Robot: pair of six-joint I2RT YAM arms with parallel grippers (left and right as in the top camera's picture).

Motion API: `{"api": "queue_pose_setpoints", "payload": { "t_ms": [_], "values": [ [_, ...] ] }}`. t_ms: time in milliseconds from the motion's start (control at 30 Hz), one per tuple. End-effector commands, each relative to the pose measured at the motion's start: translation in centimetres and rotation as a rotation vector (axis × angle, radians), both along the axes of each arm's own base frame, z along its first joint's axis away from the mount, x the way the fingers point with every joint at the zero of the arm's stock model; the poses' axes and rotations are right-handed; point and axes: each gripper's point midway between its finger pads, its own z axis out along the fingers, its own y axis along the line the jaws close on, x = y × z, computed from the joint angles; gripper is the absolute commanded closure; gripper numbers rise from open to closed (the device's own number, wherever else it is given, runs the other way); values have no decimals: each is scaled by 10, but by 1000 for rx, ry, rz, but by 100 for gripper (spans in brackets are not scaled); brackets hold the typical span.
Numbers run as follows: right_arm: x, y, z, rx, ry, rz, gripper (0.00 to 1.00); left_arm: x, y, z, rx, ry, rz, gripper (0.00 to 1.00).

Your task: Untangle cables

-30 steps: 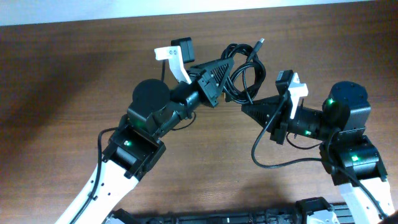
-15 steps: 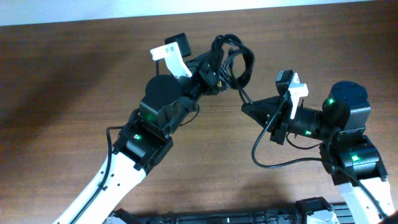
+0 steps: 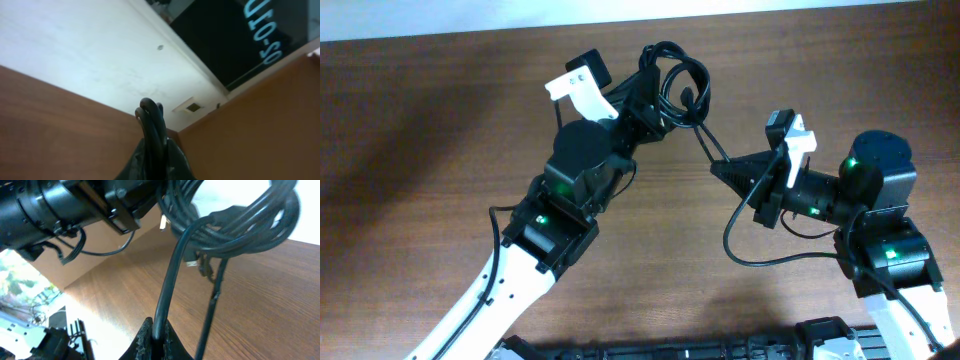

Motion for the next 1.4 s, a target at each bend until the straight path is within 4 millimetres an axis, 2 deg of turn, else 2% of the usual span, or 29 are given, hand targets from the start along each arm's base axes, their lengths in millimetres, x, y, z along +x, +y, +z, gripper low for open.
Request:
{"api": "queue_pose_setpoints", "payload": {
  "t_ms": [0, 100, 233, 567, 700, 1000, 1033, 1100, 1167, 1267, 1367],
  "values": [
    [3, -4, 1, 4, 23, -42, 96, 6, 20, -4, 41, 21, 99, 100],
    [13, -11, -2, -2, 52, -121, 96, 3, 21, -32, 119, 112, 93, 100],
    [23, -19, -6, 9, 104, -209, 96, -3, 25, -57, 188, 193, 90, 100],
    [23, -20, -6, 8, 103, -214, 96, 1, 41, -61, 222, 203, 182, 100],
    [26, -22, -6, 17, 122, -236, 96, -2, 49, -75, 235, 258, 217, 100],
    [25, -22, -8, 15, 130, -236, 96, -2, 48, -75, 214, 267, 213, 100],
    [25, -22, -8, 15, 130, -236, 86, -2, 47, -74, 211, 264, 209, 100],
    [25, -22, -8, 15, 131, -236, 59, -3, 45, -72, 202, 260, 194, 100],
    [25, -22, -8, 15, 132, -236, 41, -3, 44, -69, 210, 248, 187, 100],
    [24, -22, -9, 13, 138, -235, 32, -3, 41, -68, 231, 231, 168, 100],
    [24, -22, -9, 13, 136, -236, 30, -6, 24, -62, 230, 201, 67, 100]
  ]
}}
